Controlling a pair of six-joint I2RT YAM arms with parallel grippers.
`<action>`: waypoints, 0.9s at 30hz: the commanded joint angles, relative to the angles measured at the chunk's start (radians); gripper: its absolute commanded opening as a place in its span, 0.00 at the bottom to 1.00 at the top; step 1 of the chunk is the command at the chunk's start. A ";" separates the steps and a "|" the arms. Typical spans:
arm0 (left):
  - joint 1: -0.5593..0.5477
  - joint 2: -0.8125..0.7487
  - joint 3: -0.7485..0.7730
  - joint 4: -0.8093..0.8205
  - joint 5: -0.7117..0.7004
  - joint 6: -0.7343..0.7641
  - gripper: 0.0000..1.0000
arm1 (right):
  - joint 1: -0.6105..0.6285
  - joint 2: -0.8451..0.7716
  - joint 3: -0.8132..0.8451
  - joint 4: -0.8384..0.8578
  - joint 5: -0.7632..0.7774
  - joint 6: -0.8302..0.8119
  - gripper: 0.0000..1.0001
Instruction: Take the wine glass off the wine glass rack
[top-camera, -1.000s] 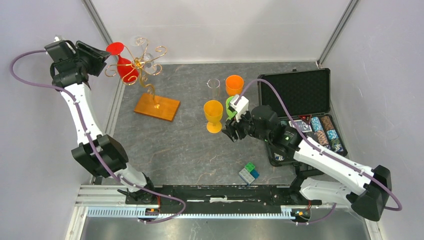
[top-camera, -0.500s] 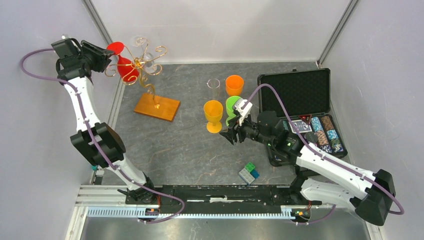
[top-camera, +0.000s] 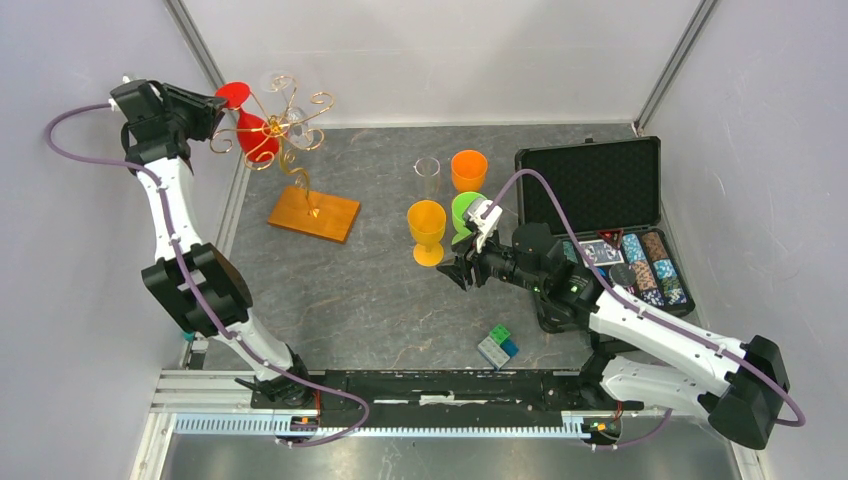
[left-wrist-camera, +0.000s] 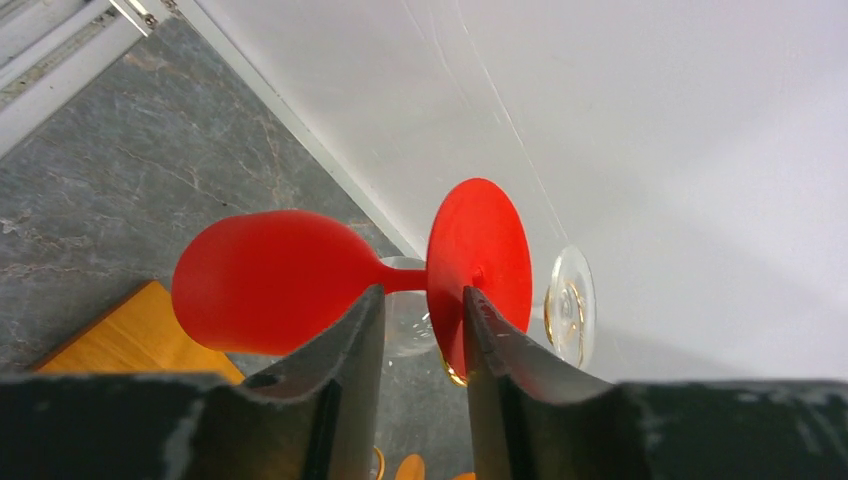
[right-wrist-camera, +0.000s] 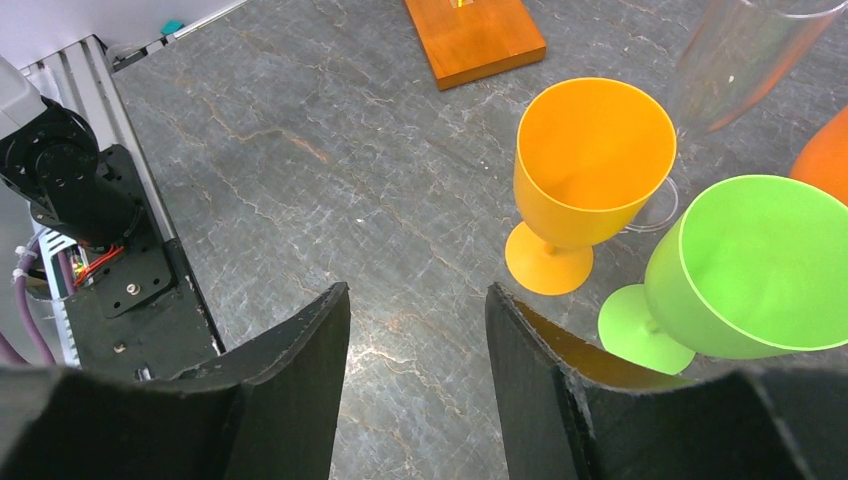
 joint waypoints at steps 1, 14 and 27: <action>-0.001 -0.032 -0.018 0.051 -0.037 -0.055 0.43 | 0.000 0.006 -0.008 0.057 -0.022 0.021 0.57; -0.038 -0.070 -0.009 -0.003 -0.098 0.039 0.15 | -0.001 -0.016 -0.026 0.064 0.011 0.060 0.54; -0.078 -0.108 -0.020 0.023 -0.139 -0.006 0.02 | -0.001 -0.052 0.003 0.020 0.091 0.031 0.51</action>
